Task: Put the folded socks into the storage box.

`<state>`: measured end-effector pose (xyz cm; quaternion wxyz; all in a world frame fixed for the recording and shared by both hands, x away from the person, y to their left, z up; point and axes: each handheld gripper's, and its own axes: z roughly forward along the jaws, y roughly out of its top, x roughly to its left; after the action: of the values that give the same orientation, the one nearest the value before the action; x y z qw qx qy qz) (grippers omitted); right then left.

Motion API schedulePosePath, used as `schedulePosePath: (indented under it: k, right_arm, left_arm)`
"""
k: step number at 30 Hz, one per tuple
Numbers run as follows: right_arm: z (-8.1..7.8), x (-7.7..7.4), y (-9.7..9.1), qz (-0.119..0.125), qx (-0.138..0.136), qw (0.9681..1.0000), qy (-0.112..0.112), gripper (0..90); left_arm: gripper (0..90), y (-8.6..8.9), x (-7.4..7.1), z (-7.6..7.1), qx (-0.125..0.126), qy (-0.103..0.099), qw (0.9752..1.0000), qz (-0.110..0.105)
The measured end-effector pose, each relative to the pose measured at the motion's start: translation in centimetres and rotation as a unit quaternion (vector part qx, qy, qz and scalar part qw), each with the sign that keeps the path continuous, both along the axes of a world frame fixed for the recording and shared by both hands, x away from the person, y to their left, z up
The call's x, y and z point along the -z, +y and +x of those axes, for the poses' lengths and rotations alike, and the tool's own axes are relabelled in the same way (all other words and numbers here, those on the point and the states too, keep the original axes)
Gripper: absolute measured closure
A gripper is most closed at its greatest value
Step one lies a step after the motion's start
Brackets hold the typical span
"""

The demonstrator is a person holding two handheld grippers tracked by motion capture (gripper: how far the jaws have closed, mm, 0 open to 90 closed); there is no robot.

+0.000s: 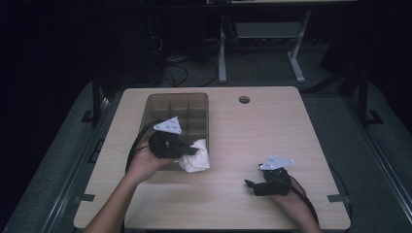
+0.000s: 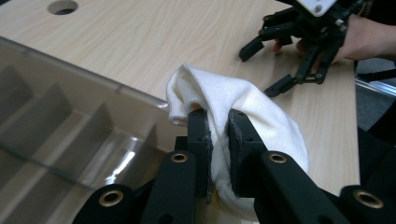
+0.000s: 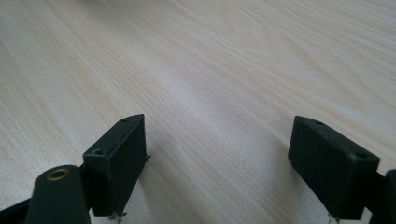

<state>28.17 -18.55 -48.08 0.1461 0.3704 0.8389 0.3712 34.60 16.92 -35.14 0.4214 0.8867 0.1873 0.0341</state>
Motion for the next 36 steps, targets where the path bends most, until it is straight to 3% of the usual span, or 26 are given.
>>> schedulePosePath:
  k: [16, 26, 36]
  right_arm:
    - [0.1, 0.0, 0.0, -0.001, -0.001, 1.0000, 0.000, 18.9]
    - [0.2, 0.0, 0.1, -0.001, -0.001, 1.0000, 0.000, 19.0]
    - [0.1, 0.0, 0.1, -0.001, -0.004, 1.0000, -0.001, 19.0]
  left_arm:
    - [80.9, 3.3, -0.1, 3.9, -0.031, -0.003, 0.9993, 0.022]
    - [80.8, 4.9, 1.5, 6.9, -0.029, 0.010, 0.9989, 0.035]
    - [80.7, 5.0, 3.0, 8.1, -0.036, 0.003, 0.9970, 0.069]
